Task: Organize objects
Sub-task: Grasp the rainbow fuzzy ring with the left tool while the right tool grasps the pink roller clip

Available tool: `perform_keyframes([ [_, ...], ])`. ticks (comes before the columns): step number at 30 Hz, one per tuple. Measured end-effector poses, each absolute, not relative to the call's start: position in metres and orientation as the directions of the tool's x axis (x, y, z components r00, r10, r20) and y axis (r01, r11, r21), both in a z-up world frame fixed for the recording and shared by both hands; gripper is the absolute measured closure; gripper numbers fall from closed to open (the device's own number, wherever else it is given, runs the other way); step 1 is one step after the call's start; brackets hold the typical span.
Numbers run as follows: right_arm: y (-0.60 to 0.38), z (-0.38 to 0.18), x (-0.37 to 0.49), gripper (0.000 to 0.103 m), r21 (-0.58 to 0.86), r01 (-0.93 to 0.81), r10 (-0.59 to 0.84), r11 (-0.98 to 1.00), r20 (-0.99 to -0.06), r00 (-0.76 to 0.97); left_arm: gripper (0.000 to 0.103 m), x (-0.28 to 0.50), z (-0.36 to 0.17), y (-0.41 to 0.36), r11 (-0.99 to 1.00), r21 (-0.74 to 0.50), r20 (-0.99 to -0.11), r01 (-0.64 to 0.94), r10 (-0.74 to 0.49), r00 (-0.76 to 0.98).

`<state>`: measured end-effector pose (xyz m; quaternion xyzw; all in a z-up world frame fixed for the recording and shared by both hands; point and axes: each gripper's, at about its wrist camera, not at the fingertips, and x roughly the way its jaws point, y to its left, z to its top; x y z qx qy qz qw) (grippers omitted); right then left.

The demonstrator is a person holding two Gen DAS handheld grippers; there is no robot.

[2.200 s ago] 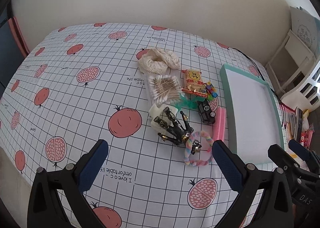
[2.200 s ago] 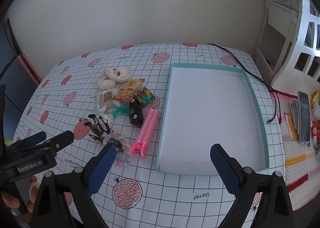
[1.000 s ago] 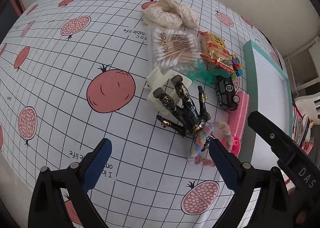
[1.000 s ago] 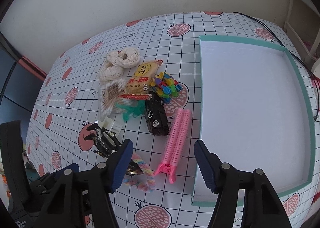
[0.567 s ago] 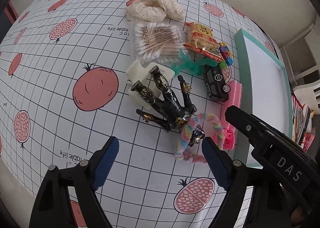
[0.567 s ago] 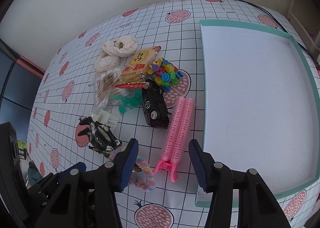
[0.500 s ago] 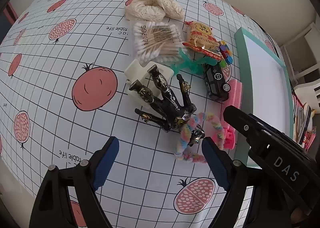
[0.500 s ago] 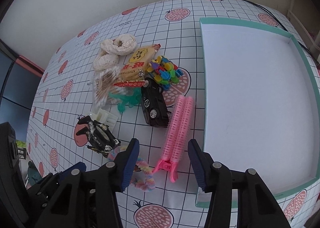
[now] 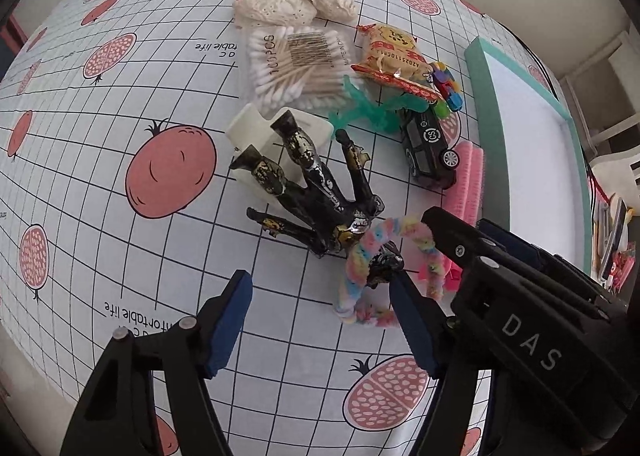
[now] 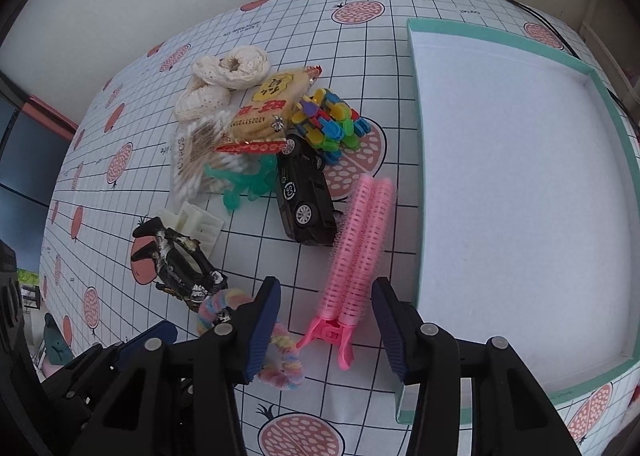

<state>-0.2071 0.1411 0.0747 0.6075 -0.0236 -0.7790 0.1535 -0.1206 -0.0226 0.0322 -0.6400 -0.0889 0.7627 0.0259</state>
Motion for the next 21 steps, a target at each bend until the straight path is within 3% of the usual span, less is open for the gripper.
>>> perform_keyframes([
  [10,0.135,0.063,-0.211,0.052,0.204,0.205,-0.245,-0.957,-0.949,-0.198,0.042,-0.117,0.025,-0.023,-0.988,-0.146,-0.979,0.052,0.137,-0.153],
  [21,0.125,0.06,-0.208,0.052,0.185,0.212,-0.23,-0.959,-0.951,-0.209,0.046,-0.109,0.029,-0.034,-0.994,-0.103,-0.982,0.036,0.095,-0.166],
])
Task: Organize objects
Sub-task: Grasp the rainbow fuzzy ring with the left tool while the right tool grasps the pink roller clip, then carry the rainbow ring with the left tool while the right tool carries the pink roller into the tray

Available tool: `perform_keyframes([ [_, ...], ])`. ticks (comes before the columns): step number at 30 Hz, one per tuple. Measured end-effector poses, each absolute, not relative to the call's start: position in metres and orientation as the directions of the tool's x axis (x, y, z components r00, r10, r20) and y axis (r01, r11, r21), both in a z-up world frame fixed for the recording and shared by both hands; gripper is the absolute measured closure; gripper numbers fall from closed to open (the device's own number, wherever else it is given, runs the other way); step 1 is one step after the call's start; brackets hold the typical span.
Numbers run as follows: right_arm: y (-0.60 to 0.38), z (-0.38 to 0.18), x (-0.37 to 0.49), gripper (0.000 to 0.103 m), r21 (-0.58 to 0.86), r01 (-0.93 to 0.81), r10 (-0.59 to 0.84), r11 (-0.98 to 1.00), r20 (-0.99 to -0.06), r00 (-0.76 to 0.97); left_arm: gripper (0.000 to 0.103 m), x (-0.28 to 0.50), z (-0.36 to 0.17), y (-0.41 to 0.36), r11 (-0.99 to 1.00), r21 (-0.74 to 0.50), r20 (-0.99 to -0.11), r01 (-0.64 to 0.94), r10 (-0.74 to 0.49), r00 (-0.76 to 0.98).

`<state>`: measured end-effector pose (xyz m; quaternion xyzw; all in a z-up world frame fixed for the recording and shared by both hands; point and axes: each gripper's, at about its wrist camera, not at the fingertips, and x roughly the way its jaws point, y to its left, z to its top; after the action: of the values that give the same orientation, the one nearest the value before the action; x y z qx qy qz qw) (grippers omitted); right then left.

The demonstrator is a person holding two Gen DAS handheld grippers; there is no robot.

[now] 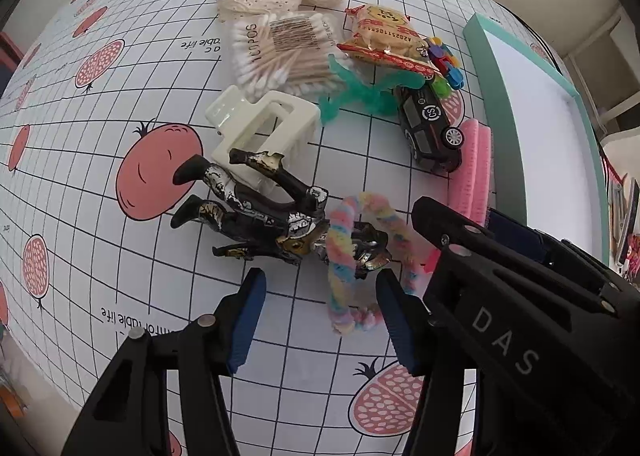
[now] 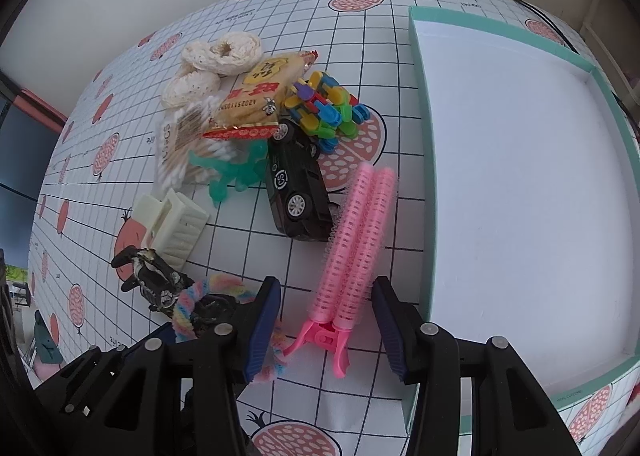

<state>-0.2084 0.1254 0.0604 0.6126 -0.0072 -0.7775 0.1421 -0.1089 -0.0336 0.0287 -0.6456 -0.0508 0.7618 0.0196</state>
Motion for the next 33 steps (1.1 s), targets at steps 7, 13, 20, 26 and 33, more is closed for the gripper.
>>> perform_keyframes([
  [7,0.128,0.06,-0.208,0.063,0.176,0.204,-0.219,-0.963,-0.952,-0.215,0.06,-0.103,0.032,-0.047,-0.996,-0.084,-0.981,0.033,0.077,-0.179],
  [13,0.131,0.061,-0.211,0.07,0.179,0.196,-0.221,-0.964,-0.951,-0.215,0.077,-0.096,0.034,-0.064,-0.995,-0.092,-0.977,0.036,0.083,-0.195],
  [20,0.131,0.061,-0.212,0.071,0.174,0.202,-0.217,-0.964,-0.952,-0.217,0.088,-0.088,0.035,-0.087,-0.989,-0.139,-0.972,0.051,0.127,-0.198],
  [26,0.129,0.06,-0.216,0.071,0.178,0.205,-0.222,-0.962,-0.95,-0.218,0.089,-0.081,0.036,-0.107,-0.984,-0.168,-0.968,0.068,0.151,-0.2],
  [33,0.133,0.06,-0.215,0.071,0.178,0.207,-0.223,-0.962,-0.949,-0.222,0.092,-0.07,0.037,-0.131,-0.976,-0.203,-0.964,0.078,0.185,-0.193],
])
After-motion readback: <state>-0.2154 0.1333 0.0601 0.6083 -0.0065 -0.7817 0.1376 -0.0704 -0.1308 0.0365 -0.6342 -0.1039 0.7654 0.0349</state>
